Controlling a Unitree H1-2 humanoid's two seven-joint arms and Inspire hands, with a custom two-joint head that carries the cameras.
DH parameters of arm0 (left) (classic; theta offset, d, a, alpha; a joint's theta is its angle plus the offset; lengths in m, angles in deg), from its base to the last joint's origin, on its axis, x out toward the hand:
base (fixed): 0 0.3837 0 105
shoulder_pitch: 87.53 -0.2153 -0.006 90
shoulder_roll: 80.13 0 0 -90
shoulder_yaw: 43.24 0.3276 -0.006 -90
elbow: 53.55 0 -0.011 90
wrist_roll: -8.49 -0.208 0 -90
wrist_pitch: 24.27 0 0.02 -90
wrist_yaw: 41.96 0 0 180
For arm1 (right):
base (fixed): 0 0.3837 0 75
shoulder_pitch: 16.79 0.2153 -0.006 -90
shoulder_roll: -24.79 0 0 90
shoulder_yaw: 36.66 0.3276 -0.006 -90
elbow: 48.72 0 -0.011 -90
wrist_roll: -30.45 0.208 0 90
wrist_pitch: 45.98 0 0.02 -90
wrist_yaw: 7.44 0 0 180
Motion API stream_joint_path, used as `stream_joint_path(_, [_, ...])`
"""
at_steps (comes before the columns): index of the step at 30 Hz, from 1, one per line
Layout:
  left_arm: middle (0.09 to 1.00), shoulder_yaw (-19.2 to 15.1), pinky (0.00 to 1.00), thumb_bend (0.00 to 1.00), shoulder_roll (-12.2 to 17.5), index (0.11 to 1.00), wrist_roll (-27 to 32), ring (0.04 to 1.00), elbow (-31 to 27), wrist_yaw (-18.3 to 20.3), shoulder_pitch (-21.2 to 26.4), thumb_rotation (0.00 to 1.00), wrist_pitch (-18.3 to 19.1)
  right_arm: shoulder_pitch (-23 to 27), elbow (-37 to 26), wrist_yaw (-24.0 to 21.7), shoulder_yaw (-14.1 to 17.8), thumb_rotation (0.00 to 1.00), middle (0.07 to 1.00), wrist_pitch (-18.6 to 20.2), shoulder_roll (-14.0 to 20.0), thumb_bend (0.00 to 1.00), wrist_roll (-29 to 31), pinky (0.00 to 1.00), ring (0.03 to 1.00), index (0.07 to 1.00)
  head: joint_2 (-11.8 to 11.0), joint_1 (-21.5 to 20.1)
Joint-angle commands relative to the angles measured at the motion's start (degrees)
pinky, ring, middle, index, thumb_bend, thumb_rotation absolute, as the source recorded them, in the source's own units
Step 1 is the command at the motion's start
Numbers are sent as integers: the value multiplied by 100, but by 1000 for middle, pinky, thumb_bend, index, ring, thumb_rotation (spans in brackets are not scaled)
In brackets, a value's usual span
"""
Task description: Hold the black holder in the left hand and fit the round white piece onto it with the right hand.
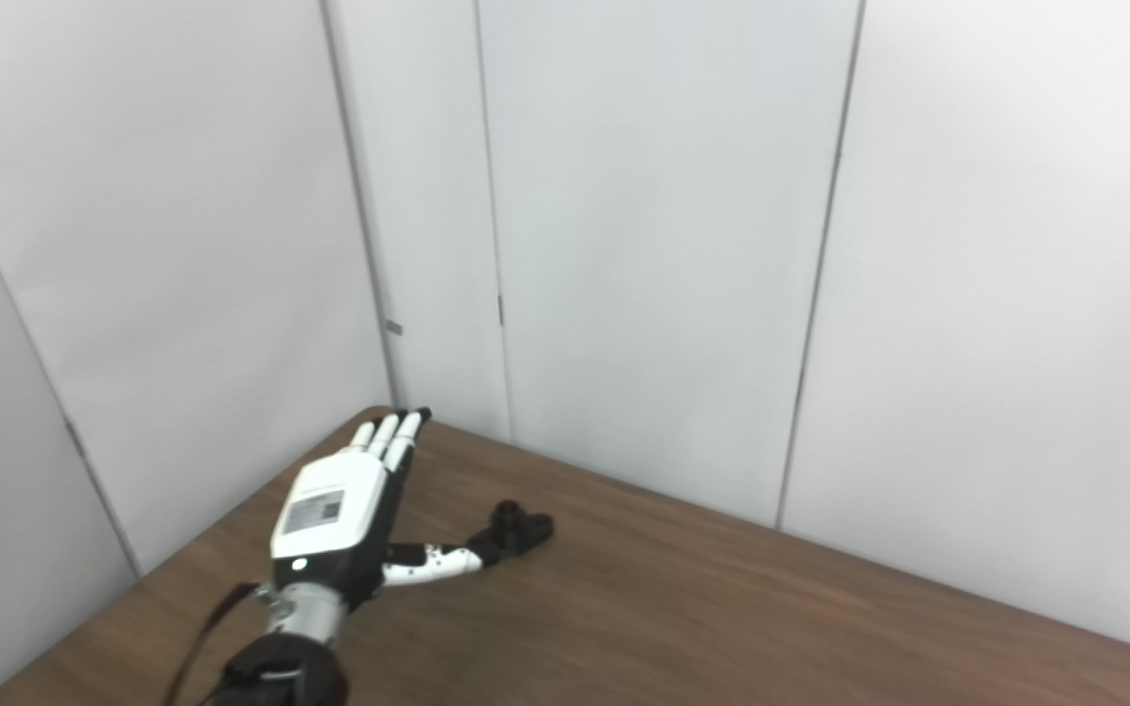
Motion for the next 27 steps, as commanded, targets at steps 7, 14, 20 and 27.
stream_joint_path(7, [1000,-360,1000,1000,-27,1000,231,1000,1194,-66,426,598,17,-317,74,-24,173,640,1000,200,-134,324,173,917,1000,1000,85,-24])
stream_joint_path(14, [1000,-303,1000,1000,-28,997,760,1000,2283,-504,680,584,16,-411,-21,-53,186,639,1000,198,-116,314,163,900,1000,1000,153,-119])
stream_joint_path(20, [1000,-190,1000,1000,-100,979,1176,1000,2929,-865,879,551,18,-524,-118,-31,192,643,1000,216,-124,327,80,906,1000,1000,230,-235])
stream_joint_path(27, [1000,170,1000,1000,-65,972,1698,1000,3586,-1521,1022,569,-3,-758,-346,-69,192,633,1000,208,-156,338,78,932,1000,1000,358,-405])
